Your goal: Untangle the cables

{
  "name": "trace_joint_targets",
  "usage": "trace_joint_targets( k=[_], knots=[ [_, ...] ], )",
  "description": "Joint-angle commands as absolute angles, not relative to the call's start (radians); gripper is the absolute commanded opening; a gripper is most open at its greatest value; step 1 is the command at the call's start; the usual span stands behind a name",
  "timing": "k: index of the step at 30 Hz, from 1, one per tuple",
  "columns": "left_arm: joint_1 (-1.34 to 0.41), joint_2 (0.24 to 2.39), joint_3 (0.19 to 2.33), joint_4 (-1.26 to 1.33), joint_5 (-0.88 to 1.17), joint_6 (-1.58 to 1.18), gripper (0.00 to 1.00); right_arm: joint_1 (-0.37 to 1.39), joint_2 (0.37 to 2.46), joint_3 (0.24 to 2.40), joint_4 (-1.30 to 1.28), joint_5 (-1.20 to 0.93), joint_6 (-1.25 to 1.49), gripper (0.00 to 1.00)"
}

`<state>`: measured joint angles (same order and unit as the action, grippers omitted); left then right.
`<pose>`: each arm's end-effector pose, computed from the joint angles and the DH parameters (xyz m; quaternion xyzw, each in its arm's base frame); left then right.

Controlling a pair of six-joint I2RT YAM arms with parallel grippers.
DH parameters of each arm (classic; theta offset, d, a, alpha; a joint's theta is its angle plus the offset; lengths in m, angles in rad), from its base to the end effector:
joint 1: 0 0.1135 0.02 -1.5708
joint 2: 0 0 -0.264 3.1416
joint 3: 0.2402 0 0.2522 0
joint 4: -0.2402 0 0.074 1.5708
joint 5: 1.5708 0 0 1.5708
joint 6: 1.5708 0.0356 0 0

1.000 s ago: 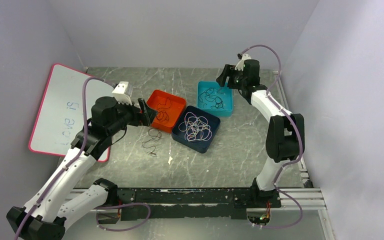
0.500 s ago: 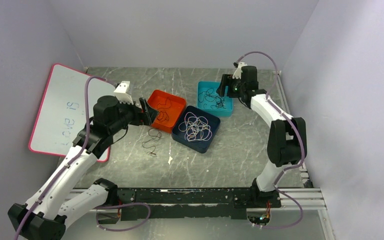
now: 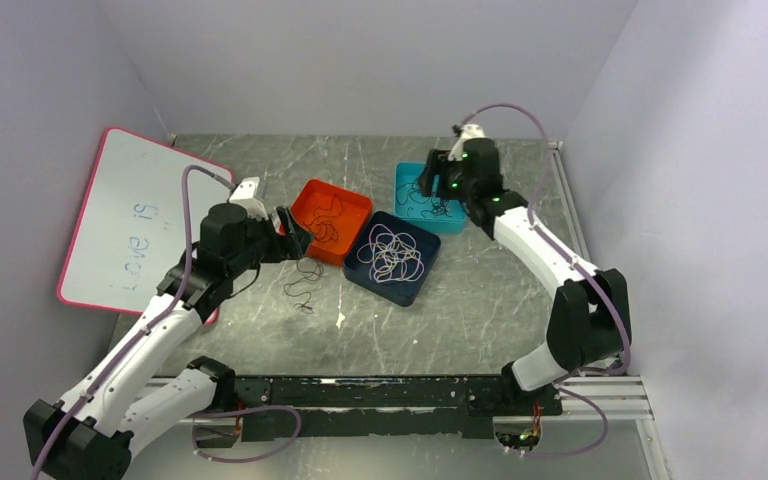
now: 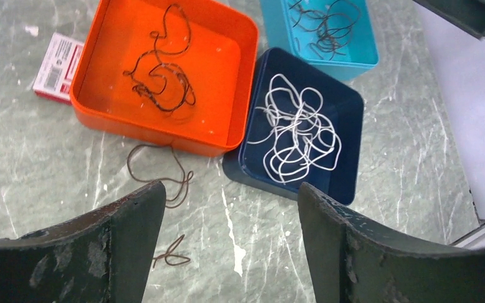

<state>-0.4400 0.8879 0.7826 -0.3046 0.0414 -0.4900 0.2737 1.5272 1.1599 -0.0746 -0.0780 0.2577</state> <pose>0.1838 -0.0881 0.3086 -0.0095 0.8361 -0.2613 0.4823 0.3436 0.0993 0.2985 -0.0276 0.8440 0.1721 0.5071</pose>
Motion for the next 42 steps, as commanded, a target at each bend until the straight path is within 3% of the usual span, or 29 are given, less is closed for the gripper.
trace_joint_targets(
  k=[1, 7, 13, 21, 30, 42],
  knots=[
    [-0.438, 0.896, 0.74, -0.313, -0.026, -0.579, 0.78, 0.419, 1.478, 1.153, -0.123, 0.01, 0.255, 0.68],
    [-0.458, 0.901, 0.649, -0.317, -0.021, -0.704, 0.65, 0.568, 1.431, 1.111, -0.173, 0.119, 0.267, 0.67],
    [-0.577, 0.967, 0.607, -0.354, -0.156, -0.811, 0.62, 0.618, 1.359, 1.03, -0.194, 0.158, 0.31, 0.67],
    [-0.714, 1.088, 0.596, -0.347, -0.299, -0.933, 0.64, 0.621, 1.278, 0.934, -0.189, 0.177, 0.336, 0.67],
    [-0.722, 1.201, 0.593, -0.317, -0.392, -0.951, 0.71, 0.62, 1.219, 0.899, -0.201, 0.185, 0.339, 0.67],
    [-0.721, 1.315, 0.594, -0.254, -0.4, -0.956, 0.68, 0.62, 1.217, 0.898, -0.203, 0.172, 0.333, 0.67]
  ],
)
